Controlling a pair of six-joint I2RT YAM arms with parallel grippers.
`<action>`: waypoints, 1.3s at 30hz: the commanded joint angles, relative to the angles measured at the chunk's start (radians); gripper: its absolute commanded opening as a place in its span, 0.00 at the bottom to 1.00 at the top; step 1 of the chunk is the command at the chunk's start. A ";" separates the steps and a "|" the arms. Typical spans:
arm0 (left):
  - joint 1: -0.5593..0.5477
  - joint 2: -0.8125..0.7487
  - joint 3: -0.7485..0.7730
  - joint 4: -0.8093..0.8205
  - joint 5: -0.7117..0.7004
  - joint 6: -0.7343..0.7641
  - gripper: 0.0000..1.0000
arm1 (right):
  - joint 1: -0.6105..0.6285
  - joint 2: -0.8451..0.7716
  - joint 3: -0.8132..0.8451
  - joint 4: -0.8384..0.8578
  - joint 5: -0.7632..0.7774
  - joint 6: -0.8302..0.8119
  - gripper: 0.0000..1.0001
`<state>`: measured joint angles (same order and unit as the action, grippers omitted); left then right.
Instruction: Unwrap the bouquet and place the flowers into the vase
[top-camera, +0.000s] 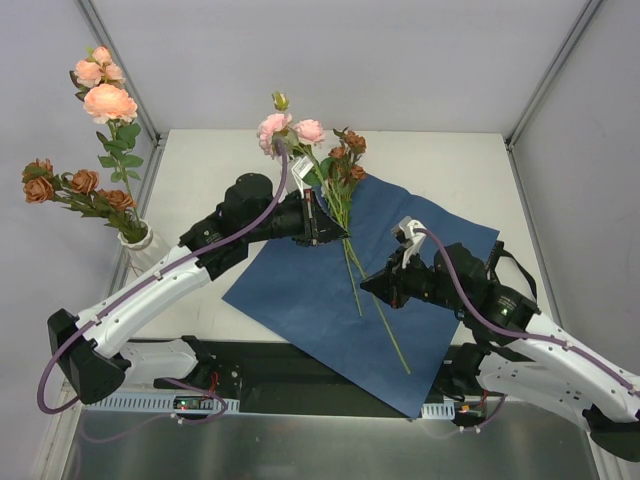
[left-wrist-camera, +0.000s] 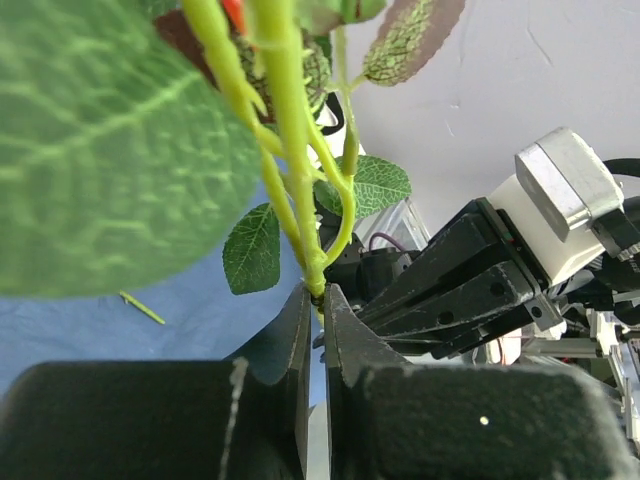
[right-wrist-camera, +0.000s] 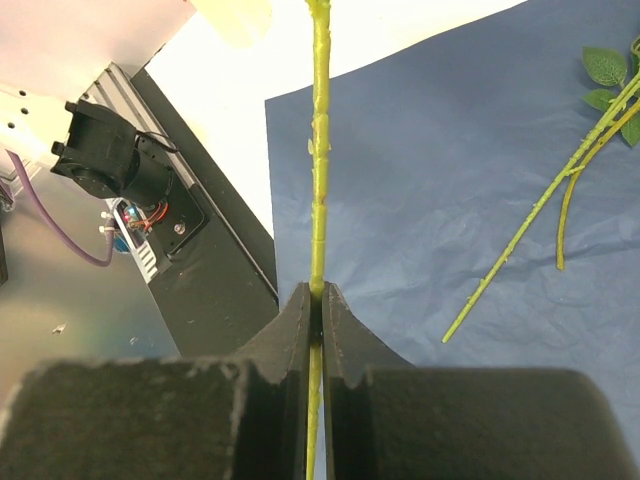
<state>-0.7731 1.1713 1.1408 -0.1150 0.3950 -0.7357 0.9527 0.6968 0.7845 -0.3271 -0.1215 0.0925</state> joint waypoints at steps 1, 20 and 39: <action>-0.005 -0.044 0.037 0.023 -0.018 0.025 0.00 | 0.003 0.003 0.001 0.033 -0.046 -0.011 0.01; -0.005 -0.412 0.285 -0.617 -0.548 0.412 0.00 | 0.000 -0.014 0.019 -0.067 0.066 -0.028 0.68; -0.005 -0.518 0.961 -0.923 -1.226 0.765 0.00 | -0.008 0.066 0.058 -0.061 0.057 -0.040 0.69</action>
<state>-0.7731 0.6422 2.0819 -0.9901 -0.6811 -0.0956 0.9504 0.7570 0.7883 -0.4023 -0.0647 0.0662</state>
